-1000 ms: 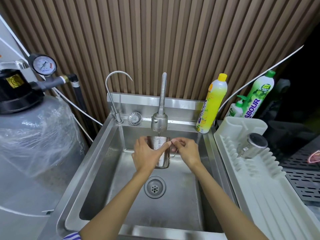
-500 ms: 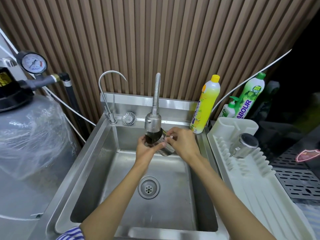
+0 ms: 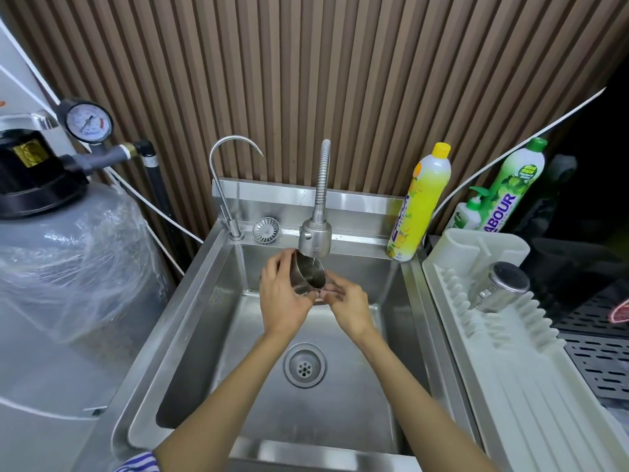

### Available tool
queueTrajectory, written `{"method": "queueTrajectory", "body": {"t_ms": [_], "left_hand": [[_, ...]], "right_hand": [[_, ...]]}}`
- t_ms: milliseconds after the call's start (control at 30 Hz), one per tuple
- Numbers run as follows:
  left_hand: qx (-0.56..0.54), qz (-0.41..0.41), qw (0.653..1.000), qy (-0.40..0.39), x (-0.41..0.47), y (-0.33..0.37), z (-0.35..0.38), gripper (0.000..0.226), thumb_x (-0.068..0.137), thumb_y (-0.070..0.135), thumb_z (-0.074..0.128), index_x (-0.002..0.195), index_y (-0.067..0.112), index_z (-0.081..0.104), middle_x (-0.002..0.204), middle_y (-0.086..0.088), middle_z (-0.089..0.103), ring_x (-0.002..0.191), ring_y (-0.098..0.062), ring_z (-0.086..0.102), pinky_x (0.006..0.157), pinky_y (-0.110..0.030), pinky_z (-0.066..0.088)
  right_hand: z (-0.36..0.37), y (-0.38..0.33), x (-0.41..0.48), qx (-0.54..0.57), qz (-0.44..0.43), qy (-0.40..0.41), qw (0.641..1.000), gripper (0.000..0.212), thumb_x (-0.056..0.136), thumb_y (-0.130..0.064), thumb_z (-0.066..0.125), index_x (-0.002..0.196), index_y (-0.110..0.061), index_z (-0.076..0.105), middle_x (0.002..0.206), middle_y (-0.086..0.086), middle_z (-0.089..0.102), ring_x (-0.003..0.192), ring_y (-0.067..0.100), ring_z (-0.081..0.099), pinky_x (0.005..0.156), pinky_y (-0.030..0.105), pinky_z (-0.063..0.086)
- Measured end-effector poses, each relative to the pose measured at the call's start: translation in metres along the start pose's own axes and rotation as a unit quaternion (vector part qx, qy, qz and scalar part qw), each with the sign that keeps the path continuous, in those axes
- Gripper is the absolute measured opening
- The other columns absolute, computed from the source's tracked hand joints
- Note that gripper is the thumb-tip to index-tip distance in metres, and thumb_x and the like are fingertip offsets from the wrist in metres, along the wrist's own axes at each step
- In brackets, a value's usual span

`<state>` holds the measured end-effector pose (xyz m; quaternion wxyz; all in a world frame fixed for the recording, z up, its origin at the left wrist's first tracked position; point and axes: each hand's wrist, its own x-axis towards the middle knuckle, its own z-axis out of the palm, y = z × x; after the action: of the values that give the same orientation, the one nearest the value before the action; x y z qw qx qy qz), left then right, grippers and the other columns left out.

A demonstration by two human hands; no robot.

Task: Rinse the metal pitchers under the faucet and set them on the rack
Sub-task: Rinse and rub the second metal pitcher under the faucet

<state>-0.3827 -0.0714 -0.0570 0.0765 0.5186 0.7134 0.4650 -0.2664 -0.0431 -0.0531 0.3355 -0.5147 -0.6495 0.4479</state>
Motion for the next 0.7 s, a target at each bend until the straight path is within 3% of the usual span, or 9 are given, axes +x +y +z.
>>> {"method": "queueTrajectory", "body": {"t_ms": [133,167,267,333,400,500,600,700], "left_hand": [[0.072,-0.022,0.997,-0.024,0.002,0.002,-0.006,0.088,0.052,0.050,0.082,0.128,0.019,0.050,0.116,-0.004,0.048,0.112,-0.022,0.046,0.092,-0.033,0.036],[0.081,-0.035,0.996,-0.033,0.002,0.002,-0.006,0.089,0.051,0.057,0.079,0.126,0.019,0.051,0.114,-0.003,0.048,0.112,-0.021,0.047,0.092,-0.033,0.036],[0.074,-0.091,0.992,-0.056,-0.001,0.005,-0.003,0.087,0.049,0.070,0.073,0.116,0.017,0.053,0.109,0.000,0.051,0.109,-0.020,0.052,0.095,-0.037,0.039],[0.032,-0.138,0.988,-0.064,-0.004,0.006,0.001,0.083,0.048,0.075,0.071,0.104,0.017,0.056,0.103,0.003,0.054,0.103,-0.020,0.057,0.095,-0.041,0.044],[-0.025,-0.181,0.980,-0.074,-0.008,0.006,0.007,0.075,0.045,0.078,0.069,0.087,0.018,0.055,0.092,0.006,0.061,0.093,-0.018,0.063,0.088,-0.040,0.050],[-0.119,-0.232,0.962,-0.084,-0.013,0.006,0.017,0.058,0.043,0.071,0.075,0.070,0.025,0.054,0.077,0.007,0.066,0.078,-0.011,0.064,0.068,-0.026,0.050],[-0.182,-0.264,0.942,-0.098,-0.011,0.006,0.025,0.056,0.042,0.062,0.082,0.074,0.027,0.052,0.077,0.014,0.061,0.078,-0.004,0.060,0.061,-0.016,0.042],[-0.217,-0.283,0.927,-0.118,-0.005,0.006,0.032,0.067,0.041,0.055,0.086,0.088,0.022,0.051,0.089,0.007,0.062,0.084,-0.005,0.059,0.064,-0.016,0.041]], "right_hand": [[-0.005,0.003,-0.002,0.005,0.002,-0.005,1.000,0.035,0.087,-0.002,0.058,0.120,-0.011,0.062,0.084,0.003,0.068,0.081,0.012,0.062,0.083,0.021,0.049],[-0.008,0.004,-0.002,0.003,0.005,0.000,1.000,0.031,0.087,-0.002,0.058,0.116,-0.008,0.065,0.084,0.006,0.068,0.078,0.012,0.062,0.080,0.020,0.050],[-0.020,0.004,0.000,-0.040,0.018,0.020,0.999,0.021,0.085,-0.006,0.062,0.105,-0.004,0.068,0.091,0.012,0.071,0.078,0.012,0.062,0.064,0.001,0.045],[-0.029,-0.001,0.002,-0.086,0.008,0.023,0.996,0.020,0.085,-0.011,0.064,0.103,-0.004,0.070,0.095,0.010,0.072,0.083,0.012,0.063,0.064,0.000,0.042],[-0.038,-0.009,0.006,-0.143,-0.002,0.017,0.990,0.019,0.084,-0.016,0.064,0.099,-0.007,0.072,0.096,0.009,0.072,0.087,0.015,0.065,0.074,0.013,0.046],[-0.049,-0.024,0.011,-0.228,-0.013,0.005,0.973,0.016,0.083,-0.021,0.065,0.094,-0.013,0.072,0.095,0.007,0.072,0.089,0.019,0.066,0.084,0.033,0.053],[-0.056,-0.041,0.013,-0.300,-0.043,0.002,0.953,0.013,0.082,-0.023,0.065,0.091,-0.017,0.071,0.095,0.004,0.072,0.089,0.021,0.066,0.080,0.037,0.054],[-0.058,-0.053,0.015,-0.327,-0.081,-0.003,0.942,0.019,0.083,-0.016,0.064,0.100,-0.013,0.070,0.101,0.007,0.071,0.094,0.022,0.065,0.083,0.037,0.054]]}}
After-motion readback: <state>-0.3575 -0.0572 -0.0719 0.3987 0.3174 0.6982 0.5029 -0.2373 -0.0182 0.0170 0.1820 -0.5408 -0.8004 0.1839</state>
